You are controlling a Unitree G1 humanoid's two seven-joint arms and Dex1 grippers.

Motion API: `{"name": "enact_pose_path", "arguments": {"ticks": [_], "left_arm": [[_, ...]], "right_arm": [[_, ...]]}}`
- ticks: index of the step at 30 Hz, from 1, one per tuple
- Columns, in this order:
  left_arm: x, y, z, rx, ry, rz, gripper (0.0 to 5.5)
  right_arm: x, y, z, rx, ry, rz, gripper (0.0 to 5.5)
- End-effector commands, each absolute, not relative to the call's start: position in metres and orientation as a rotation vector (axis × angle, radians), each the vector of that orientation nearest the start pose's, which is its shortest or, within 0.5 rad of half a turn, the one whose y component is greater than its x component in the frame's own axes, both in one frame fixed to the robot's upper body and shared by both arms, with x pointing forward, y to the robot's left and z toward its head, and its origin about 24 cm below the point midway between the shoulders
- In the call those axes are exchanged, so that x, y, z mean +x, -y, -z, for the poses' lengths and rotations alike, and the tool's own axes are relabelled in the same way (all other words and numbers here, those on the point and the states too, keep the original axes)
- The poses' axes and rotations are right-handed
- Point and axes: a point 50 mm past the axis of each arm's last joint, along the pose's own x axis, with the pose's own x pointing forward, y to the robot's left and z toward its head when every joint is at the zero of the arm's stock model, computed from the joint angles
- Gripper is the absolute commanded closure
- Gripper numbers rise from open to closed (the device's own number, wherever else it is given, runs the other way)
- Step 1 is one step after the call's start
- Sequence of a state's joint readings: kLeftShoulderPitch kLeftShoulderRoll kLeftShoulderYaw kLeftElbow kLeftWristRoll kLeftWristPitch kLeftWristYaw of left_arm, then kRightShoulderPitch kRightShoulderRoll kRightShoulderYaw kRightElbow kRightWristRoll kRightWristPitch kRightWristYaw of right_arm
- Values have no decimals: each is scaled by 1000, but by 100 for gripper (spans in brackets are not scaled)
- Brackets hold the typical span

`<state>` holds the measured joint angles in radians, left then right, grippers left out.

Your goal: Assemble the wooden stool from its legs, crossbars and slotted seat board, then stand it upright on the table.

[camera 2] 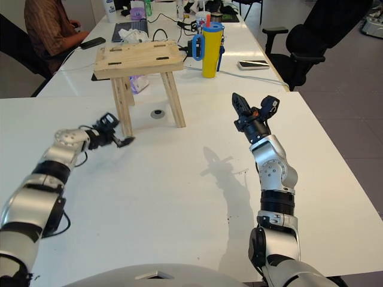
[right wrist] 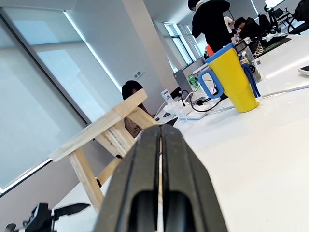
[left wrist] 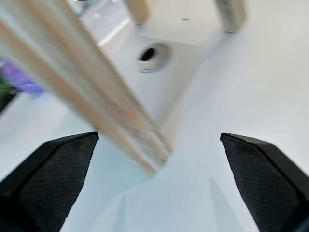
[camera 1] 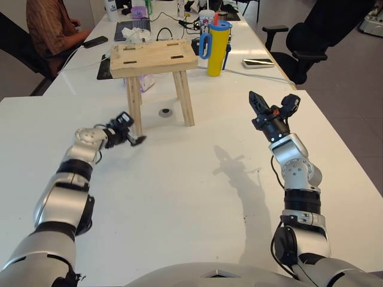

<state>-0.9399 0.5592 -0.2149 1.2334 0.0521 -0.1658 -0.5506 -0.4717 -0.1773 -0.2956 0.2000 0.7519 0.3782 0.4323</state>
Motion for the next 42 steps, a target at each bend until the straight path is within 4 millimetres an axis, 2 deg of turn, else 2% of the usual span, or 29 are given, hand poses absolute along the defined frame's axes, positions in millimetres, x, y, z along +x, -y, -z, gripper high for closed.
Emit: {"name": "enact_pose_path", "arguments": {"ticks": [1, 5, 8, 11, 13, 17, 19, 23, 29, 34, 37, 42], "left_arm": [[392, -265, -137, 676, -254, 253, 81], [385, -270, -125, 651, -264, 282, 81], [373, -283, -108, 572, -245, 220, 81], [365, -285, -96, 474, -175, 158, 81], [364, -275, -96, 388, -62, 150, 81], [366, -225, -100, 112, 130, 211, 81], [368, -200, -98, -26, 144, 233, 81], [371, -164, -95, -88, 120, 240, 81], [364, -148, -101, -97, 186, 243, 81], [363, -142, -103, -75, 210, 239, 81], [367, -141, -112, -77, 228, 249, 81], [373, -149, -120, -17, 220, 234, 81]], "right_arm": [[335, 172, -135, 632, 133, -507, 550], [334, 172, -133, 621, 127, -514, 550], [334, 171, -131, 615, 127, -518, 550], [333, 173, -130, 612, 133, -505, 550], [334, 173, -125, 601, 113, -470, 550], [340, 167, -115, 573, 66, -400, 550], [345, 160, -110, 539, 27, -367, 550], [356, 148, -101, 442, -51, -291, 550], [360, 131, -97, 234, -24, -310, 550], [360, 107, -91, 258, -31, -363, 550], [359, 94, -89, 256, -33, -390, 550], [358, 79, -89, 240, -17, -413, 550]]}}
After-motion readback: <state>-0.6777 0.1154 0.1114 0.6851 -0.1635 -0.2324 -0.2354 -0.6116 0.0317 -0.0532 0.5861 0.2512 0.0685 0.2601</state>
